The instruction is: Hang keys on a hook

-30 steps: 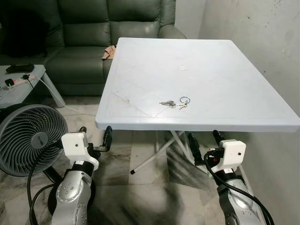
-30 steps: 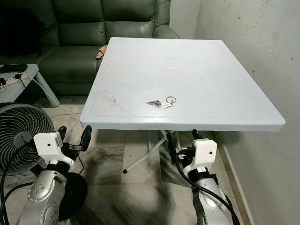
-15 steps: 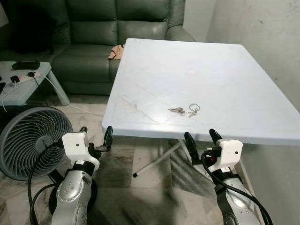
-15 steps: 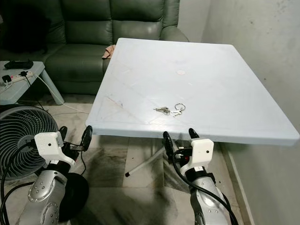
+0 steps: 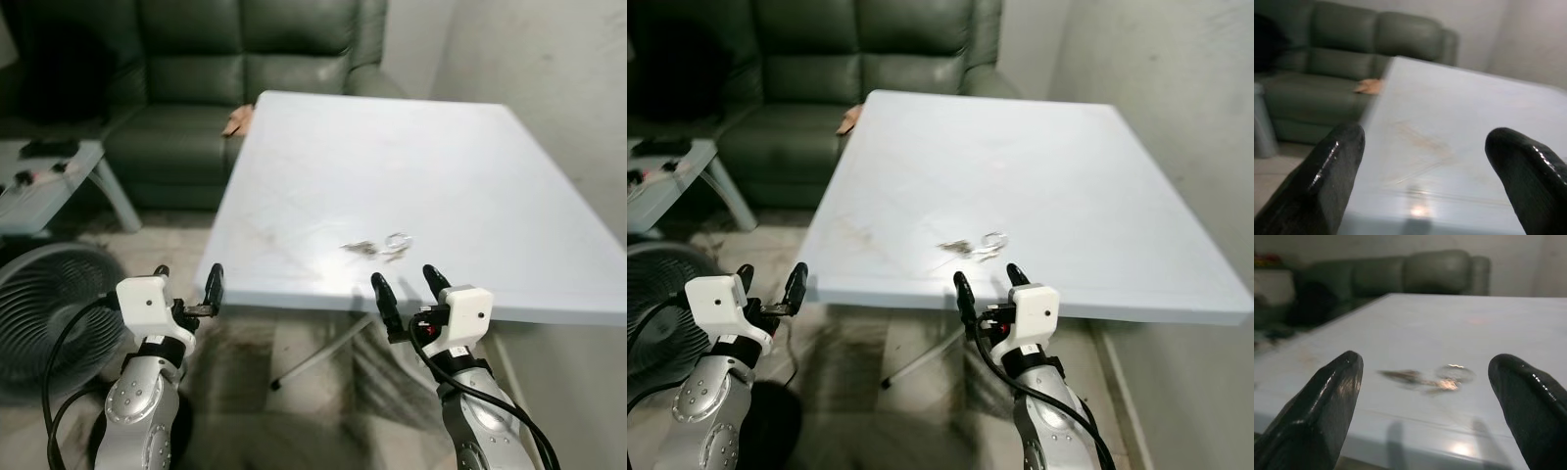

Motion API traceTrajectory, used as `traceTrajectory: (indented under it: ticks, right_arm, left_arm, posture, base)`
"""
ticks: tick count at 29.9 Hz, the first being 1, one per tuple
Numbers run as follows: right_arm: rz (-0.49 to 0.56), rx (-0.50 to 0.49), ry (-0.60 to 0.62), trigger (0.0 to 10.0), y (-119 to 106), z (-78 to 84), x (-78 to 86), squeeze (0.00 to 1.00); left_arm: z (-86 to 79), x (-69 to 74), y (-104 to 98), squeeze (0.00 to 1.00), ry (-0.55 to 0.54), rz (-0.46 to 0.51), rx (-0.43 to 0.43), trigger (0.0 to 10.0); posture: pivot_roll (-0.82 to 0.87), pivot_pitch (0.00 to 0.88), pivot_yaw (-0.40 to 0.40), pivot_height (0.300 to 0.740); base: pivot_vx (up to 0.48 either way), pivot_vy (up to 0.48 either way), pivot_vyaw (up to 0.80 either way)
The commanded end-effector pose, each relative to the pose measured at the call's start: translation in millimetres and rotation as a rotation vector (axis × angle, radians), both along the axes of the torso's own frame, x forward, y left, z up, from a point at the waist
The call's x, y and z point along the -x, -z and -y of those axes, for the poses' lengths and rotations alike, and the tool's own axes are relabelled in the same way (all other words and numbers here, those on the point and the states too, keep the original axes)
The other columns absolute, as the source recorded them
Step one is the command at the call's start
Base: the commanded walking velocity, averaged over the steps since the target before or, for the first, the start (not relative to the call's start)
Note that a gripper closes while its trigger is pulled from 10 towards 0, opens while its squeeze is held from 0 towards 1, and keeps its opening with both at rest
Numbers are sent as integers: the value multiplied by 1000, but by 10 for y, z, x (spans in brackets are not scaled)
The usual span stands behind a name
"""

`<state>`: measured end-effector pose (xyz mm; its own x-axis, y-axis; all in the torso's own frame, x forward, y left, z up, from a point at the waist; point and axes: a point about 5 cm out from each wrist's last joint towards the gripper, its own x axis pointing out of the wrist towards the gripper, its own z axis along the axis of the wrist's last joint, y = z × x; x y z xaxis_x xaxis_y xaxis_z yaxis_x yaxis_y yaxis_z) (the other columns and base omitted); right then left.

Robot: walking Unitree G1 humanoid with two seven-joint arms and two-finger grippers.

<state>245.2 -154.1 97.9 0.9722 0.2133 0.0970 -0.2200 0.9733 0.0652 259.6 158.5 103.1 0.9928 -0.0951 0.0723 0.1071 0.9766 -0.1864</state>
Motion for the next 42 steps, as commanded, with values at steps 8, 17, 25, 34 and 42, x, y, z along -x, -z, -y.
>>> traceTrajectory:
  ticks: [8, 17, 25, 34, 42]
  right_arm:
    - [23, -23, -18, 10000, -65, -81, -34, 0]
    - [18, -17, -32, 10000, -63, -98, -39, 0]
    - [7, 7, -66, 10000, -73, -107, -68, 0]
    - [-1, 68, -97, 10000, -139, -48, -181, 0]
    - [-39, 129, -152, 10000, -164, -76, -311, 0]
  left_arm:
    - [-106, 5, -24, 0, -32, 1, -21, 10000]
    - [-69, 14, -42, 0, -35, 19, -28, 10000]
    - [-39, 23, -39, 0, -41, 23, -31, 10000]
    - [15, 40, -39, 0, -23, 29, -42, 10000]
    - [110, 65, -40, 0, 8, 36, -65, 10000]
  posture:
    - [-13, 0, -11, 732]
    - [-11, 0, -15, 732]
    - [-11, 0, -19, 732]
    - [-4, 0, -31, 732]
    - [-4, 0, -46, 732]
  base:
    - [290, 0, 0]
    - [0, 0, 0]
    - [0, 0, 0]
    - [0, 0, 0]
    - [0, 0, 0]
